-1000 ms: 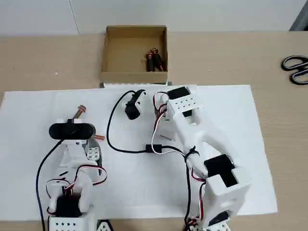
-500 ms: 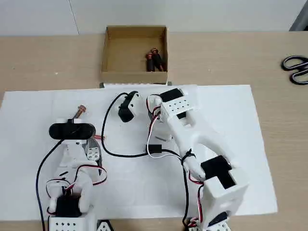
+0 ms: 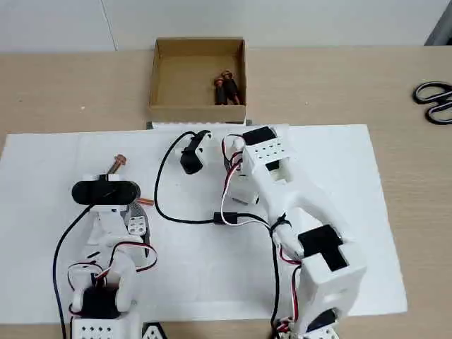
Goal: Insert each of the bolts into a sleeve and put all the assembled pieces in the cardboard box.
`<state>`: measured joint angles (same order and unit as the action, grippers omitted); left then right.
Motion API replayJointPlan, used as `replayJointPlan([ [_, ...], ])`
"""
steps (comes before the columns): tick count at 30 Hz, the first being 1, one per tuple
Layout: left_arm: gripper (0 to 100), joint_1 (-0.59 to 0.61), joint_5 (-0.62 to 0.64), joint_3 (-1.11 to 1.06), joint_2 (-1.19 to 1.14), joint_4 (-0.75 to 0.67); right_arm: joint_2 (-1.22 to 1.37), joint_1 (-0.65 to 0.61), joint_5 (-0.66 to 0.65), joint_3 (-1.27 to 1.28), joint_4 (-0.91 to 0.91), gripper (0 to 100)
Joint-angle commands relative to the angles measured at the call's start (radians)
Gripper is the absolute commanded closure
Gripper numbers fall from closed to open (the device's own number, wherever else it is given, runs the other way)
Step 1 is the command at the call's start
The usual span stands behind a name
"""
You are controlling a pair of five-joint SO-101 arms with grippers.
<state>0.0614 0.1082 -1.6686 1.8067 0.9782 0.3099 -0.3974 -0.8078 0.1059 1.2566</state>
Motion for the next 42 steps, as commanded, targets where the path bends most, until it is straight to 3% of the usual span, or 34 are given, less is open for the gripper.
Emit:
replayJointPlan([
  [1, 99, 0.005, 0.002, 0.005, 0.011, -0.021, 0.042, 0.033, 0.008, 0.002, 0.001, 91.9],
  [10, 99, 0.005, 0.002, 0.005, 0.011, -0.021, 0.048, 0.061, 0.002, 0.002, 0.005, 85.7],
  [42, 99, 0.005, 0.002, 0.005, 0.011, -0.021, 0.047, 0.142, 0.000, 0.002, 0.047, 85.8],
])
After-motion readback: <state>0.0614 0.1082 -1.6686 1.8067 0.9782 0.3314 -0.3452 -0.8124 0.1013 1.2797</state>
